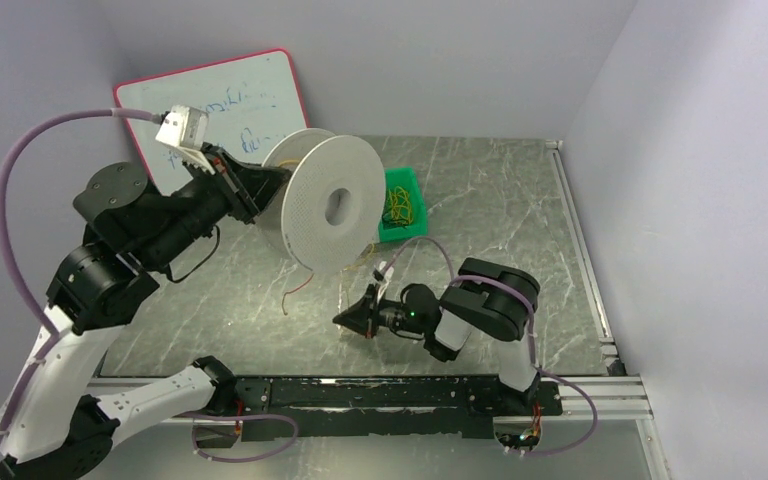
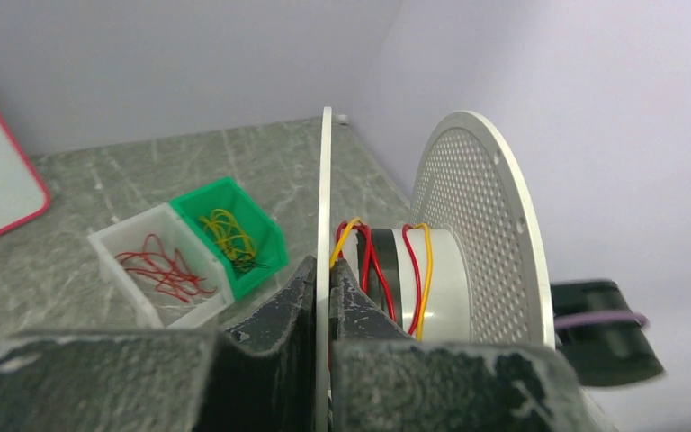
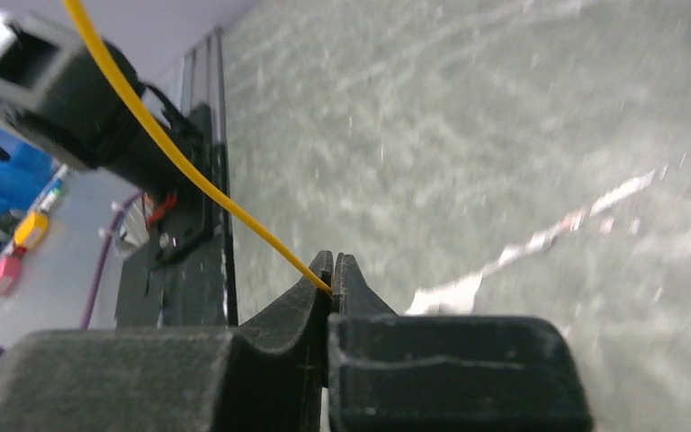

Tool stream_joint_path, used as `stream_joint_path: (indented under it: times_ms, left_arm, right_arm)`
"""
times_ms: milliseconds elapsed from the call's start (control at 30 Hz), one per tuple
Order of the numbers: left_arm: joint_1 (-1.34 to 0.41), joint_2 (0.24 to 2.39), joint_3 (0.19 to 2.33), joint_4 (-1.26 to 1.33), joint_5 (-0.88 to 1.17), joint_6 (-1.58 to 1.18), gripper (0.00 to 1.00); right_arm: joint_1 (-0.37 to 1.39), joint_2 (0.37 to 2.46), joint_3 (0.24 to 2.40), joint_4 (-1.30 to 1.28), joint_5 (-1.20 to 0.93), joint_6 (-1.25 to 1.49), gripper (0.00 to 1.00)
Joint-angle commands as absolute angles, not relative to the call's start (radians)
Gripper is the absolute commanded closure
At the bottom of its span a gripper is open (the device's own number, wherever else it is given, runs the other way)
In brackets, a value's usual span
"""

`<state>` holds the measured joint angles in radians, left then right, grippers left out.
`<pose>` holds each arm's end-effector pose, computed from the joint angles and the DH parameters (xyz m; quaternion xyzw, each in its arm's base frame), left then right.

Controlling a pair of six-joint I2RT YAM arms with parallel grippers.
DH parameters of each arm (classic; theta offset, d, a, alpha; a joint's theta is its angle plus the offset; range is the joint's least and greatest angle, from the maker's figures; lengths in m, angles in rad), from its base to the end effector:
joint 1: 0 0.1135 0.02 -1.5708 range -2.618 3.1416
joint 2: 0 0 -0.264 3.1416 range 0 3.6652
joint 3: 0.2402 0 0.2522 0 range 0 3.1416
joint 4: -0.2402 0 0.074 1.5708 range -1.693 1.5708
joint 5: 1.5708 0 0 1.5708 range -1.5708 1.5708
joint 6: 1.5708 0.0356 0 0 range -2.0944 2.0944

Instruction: Wrap the cables

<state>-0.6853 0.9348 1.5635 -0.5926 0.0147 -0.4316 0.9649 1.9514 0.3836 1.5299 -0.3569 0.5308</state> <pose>0.1046 -0.0862 0.5224 0.0931 0.6880 -0.3857 0.6077 0.1527 0.2422 0.1098 -0.2729 0.6658 0.5579 0.4135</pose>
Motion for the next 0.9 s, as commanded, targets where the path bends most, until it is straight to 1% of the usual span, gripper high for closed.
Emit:
stream_joint_path:
  times_ms: [0,200,300,500,533,567,867]
  left_arm:
    - [-0.688,0.975,1.563,-0.483,-0.204,-0.448,0.93]
    - [-0.688,1.032,1.509,-0.413,-0.422,-0.408,0.93]
    - [-0.688,1.056,1.48,-0.371,-0.506,-0.399,0.93]
    - [-0.689,1.122,1.464,-0.325,-0.64,-0.386,0.93]
    - [-0.686,1.144,1.462,-0.309,-0.681,-0.379,0.93]
    - [-0.687,1.157,1.463,-0.304,-0.702,-0.377,0.93]
    - [-0.67,1.276,1.478,-0.236,-0.815,-0.288,0.93]
  right_arm:
    - [1.021,1.979,0.292,1.816,-0.267,0.53,1.0]
    - [1.111,1.943,0.199,1.794,-0.153,0.511,1.0]
    - [1.149,1.904,0.181,1.729,-0.111,0.498,1.0]
    - [1.268,1.735,0.241,1.349,0.014,0.406,1.0]
    - [1.315,1.685,0.276,1.222,0.054,0.375,1.0]
    - [1.336,1.665,0.292,1.165,0.078,0.357,1.0]
    - [1.524,1.494,0.392,0.834,0.25,0.284,1.0]
